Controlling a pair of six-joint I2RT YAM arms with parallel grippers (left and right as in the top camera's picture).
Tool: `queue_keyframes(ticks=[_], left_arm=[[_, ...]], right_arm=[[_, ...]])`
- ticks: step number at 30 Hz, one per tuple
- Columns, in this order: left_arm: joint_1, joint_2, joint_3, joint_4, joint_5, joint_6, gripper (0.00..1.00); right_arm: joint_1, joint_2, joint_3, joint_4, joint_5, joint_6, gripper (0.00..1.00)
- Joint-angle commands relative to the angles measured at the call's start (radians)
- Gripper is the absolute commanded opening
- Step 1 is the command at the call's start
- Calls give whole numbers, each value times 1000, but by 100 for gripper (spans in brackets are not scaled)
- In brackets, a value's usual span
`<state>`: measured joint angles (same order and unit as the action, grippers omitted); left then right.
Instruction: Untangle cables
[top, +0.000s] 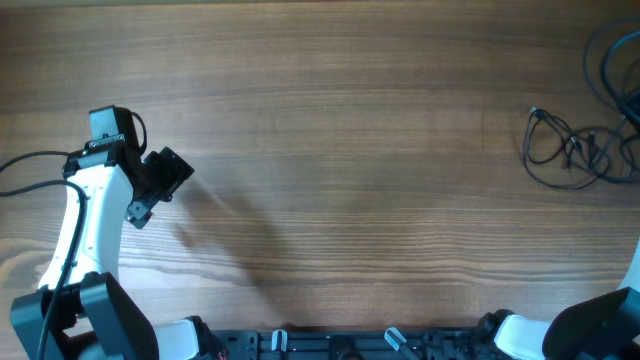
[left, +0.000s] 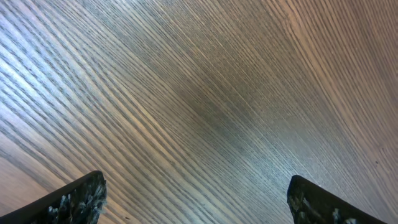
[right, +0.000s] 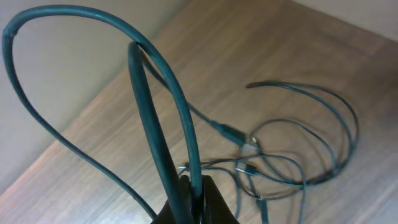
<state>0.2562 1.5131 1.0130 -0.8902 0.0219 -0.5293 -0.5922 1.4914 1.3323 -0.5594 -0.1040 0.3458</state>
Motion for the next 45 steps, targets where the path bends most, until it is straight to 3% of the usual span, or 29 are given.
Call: queue_keyframes(ticks=[1, 6, 7, 8, 10, 12, 15, 19, 22, 25, 29, 32, 39, 45], left_arm=[[-10, 7, 12, 3, 12, -2, 95], [-43, 7, 12, 11, 12, -2, 95], [-53, 7, 12, 16, 12, 0, 95], [-61, 7, 12, 20, 12, 2, 96], [-77, 7, 12, 27, 11, 2, 95], [-90, 7, 12, 34, 12, 2, 96], [-105, 7, 12, 43, 11, 2, 95], [-141, 7, 12, 60, 12, 6, 97], [-177, 7, 12, 89, 12, 29, 97], [-221, 7, 12, 126, 13, 40, 98], [-302, 7, 12, 176, 19, 117, 98], [-346, 7, 12, 179, 18, 172, 98], [-332, 7, 12, 64, -26, 128, 100], [-247, 5, 12, -98, -14, 126, 100]], right_arm=[[-26, 44, 2, -6, -4, 24, 4], [-42, 79, 2, -26, 12, 24, 4], [-42, 85, 2, -31, 29, 24, 10], [-42, 89, 2, -34, 39, 24, 21], [-42, 91, 2, -35, 45, 24, 59], [-42, 91, 2, -35, 44, 23, 77], [-42, 91, 2, -37, 10, 21, 80], [-34, 91, 2, -44, -196, 7, 79], [3, 91, 2, -48, -370, -99, 77], [72, 91, 2, -79, -407, -187, 78], [227, 91, 2, -140, -404, -337, 84], [352, 91, 2, -169, -307, -372, 100], [630, 91, 2, -233, -36, -399, 100], [695, 90, 2, -327, -31, -354, 100]])
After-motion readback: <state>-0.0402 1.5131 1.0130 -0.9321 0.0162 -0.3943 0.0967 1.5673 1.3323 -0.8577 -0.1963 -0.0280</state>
